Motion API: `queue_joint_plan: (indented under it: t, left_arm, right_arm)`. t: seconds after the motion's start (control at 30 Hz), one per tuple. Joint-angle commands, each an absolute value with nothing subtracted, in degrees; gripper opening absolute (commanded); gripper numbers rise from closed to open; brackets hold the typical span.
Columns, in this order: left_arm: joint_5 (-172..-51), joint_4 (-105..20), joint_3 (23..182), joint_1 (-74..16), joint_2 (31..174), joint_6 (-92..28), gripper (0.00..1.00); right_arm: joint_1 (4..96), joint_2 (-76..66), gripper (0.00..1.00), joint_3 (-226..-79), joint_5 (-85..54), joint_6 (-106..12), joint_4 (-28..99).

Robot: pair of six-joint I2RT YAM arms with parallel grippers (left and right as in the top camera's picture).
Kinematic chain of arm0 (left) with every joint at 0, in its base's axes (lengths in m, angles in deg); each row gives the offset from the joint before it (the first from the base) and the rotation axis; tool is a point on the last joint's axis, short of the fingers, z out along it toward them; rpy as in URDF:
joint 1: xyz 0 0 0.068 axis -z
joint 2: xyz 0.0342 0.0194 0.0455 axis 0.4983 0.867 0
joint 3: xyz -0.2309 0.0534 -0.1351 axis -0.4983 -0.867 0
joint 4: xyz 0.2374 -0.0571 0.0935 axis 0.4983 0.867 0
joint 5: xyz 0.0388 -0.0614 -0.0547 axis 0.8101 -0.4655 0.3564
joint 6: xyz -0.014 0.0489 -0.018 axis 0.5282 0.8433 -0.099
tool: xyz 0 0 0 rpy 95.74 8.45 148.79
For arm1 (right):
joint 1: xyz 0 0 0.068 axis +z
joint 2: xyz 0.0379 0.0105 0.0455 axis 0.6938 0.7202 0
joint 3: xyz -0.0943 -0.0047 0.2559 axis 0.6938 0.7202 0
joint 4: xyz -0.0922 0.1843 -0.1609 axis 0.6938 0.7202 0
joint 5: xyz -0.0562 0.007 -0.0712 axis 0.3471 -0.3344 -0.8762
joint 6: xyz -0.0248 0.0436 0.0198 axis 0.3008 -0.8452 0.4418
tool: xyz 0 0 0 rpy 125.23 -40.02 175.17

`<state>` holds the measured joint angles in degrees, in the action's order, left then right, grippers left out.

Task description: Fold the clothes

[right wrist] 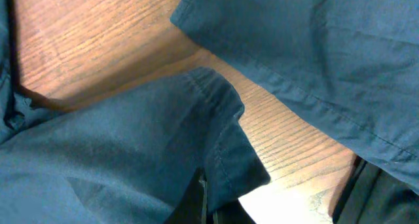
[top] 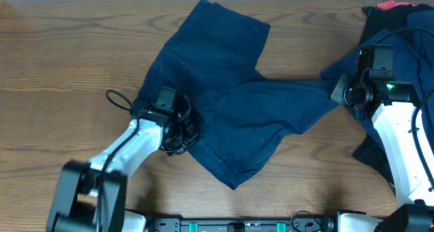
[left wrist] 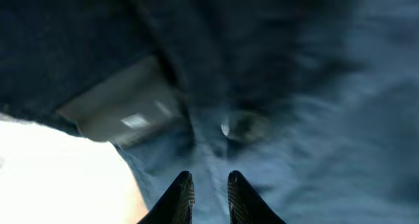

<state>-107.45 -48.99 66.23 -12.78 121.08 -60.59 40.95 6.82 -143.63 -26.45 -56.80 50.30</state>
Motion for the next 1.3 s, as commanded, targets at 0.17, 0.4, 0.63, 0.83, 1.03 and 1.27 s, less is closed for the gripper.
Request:
queue_joint_plan:
  t: [0.17,0.4,0.63,0.83,1.03,1.27]
  left_arm:
    - [-106.36,-52.36,65.27,-12.61,126.64,-61.18,0.25]
    - [-101.50,-55.40,65.36,-17.22,126.57,-54.25,0.15]
    - [-102.75,-62.07,65.55,-29.20,126.59,-53.09,0.10]
    - [-107.82,-68.53,66.41,-33.22,126.59,-52.68,0.10]
    - [-119.91,-64.43,68.53,-33.20,126.13,-47.23,0.10]
    - [-136.96,-46.39,68.57,-33.20,120.78,-41.20,0.34]
  right_arm:
    - [40.99,6.21,0.01,-144.14,-27.70,-55.90,50.54]
    - [40.99,6.21,0.01,-144.14,-27.70,-55.90,51.65]
    - [41.30,6.21,0.01,-144.14,-25.86,-55.99,52.75]
    - [43.31,6.23,0.01,-144.14,-24.79,-57.71,52.51]
    - [45.58,6.25,0.01,-144.14,-24.77,-57.69,52.05]
    - [45.80,6.27,0.01,-144.14,-27.59,-57.65,51.76]
